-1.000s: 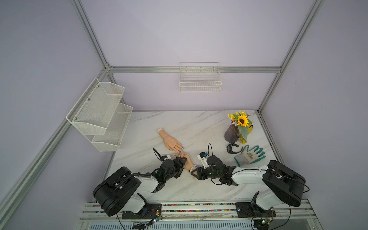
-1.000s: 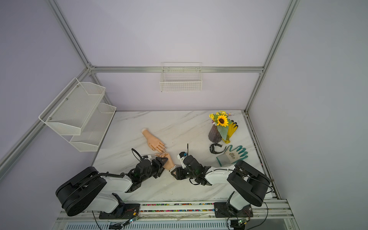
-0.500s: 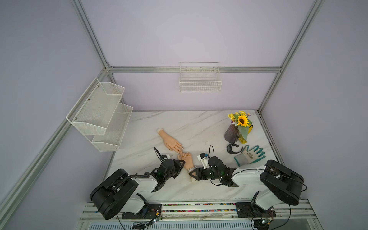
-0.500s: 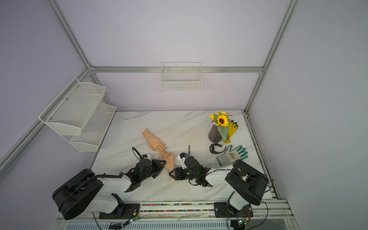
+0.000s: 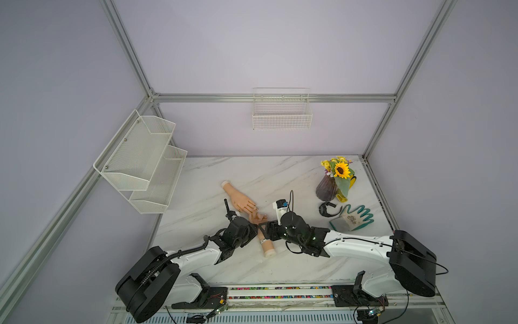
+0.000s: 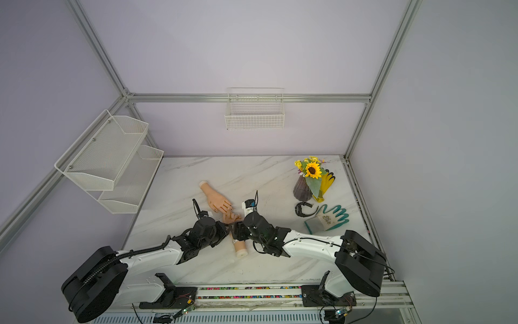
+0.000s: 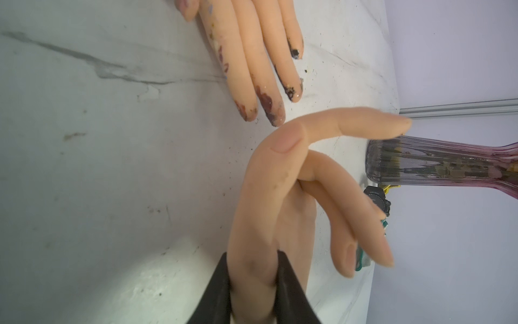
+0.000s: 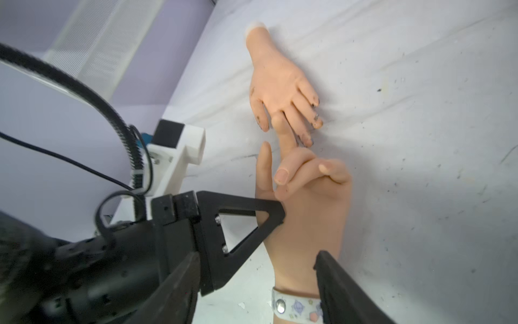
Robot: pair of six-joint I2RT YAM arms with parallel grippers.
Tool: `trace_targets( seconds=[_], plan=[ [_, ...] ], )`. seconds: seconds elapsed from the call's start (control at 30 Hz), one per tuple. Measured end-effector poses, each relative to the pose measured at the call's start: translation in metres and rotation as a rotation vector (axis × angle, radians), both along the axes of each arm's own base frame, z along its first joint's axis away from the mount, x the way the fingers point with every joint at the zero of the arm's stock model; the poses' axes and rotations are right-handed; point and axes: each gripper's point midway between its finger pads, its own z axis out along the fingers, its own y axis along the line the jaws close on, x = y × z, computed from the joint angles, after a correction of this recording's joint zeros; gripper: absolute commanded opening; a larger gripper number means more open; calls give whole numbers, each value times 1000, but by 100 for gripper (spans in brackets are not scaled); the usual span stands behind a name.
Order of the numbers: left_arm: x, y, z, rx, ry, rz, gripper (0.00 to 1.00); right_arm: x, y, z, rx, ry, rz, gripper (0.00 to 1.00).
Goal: Take off the watch
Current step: Untie the watch from the hand.
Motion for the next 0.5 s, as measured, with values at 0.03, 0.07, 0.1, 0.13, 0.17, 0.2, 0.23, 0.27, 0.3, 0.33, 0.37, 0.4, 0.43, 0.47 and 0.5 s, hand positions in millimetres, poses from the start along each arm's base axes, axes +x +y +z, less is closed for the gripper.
trace_targets(
  seconds=[0.03, 0.07, 0.1, 0.13, 0.17, 0.2, 0.23, 0.27, 0.3, 0.33, 0.37, 0.4, 0.43, 0.47, 0.5],
  plan=[
    [0, 0, 0, 1, 1, 0, 0, -4, 2, -10, -27, 11, 9, 68],
    [-2, 2, -3, 16, 8, -1, 0, -6, 3, -19, -52, 15, 9, 68],
    [-2, 4, -5, 24, 14, -1, 0, -7, 2, -26, -73, 22, 10, 68],
    [-3, 4, -5, 26, 14, -2, 0, -9, 1, -32, -91, 29, 13, 68],
    [-2, 3, -3, 24, 9, -5, 0, -10, -1, -39, -110, 39, 15, 69],
    [-2, 3, -3, 23, 7, -5, 0, -13, -2, -45, -126, 47, 21, 69],
    [-2, 3, -2, 23, 7, -5, 0, -16, -3, -50, -139, 53, 26, 69],
    [-2, 3, -3, 24, 7, -5, 0, -19, -3, -54, -152, 58, 32, 69],
    [-2, 3, -3, 24, 8, -6, 0, -21, -4, -57, -163, 60, 36, 69],
    [-2, 3, -3, 24, 8, -6, 0, -21, -4, -59, -171, 61, 38, 69],
    [-2, 3, -3, 24, 8, -6, 0, -22, -4, -61, -177, 61, 39, 68],
    [-2, 3, -3, 24, 8, -6, 0, -23, -4, -63, -184, 61, 43, 67],
    [-2, 3, -3, 25, 8, -6, 0, -23, -3, -65, -190, 60, 48, 67],
    [-2, 3, -3, 25, 8, -6, 0, -25, -2, -67, -198, 61, 53, 67],
    [-2, 4, -3, 27, 10, -6, 0, -25, -1, -70, -206, 60, 57, 67]
  ],
)
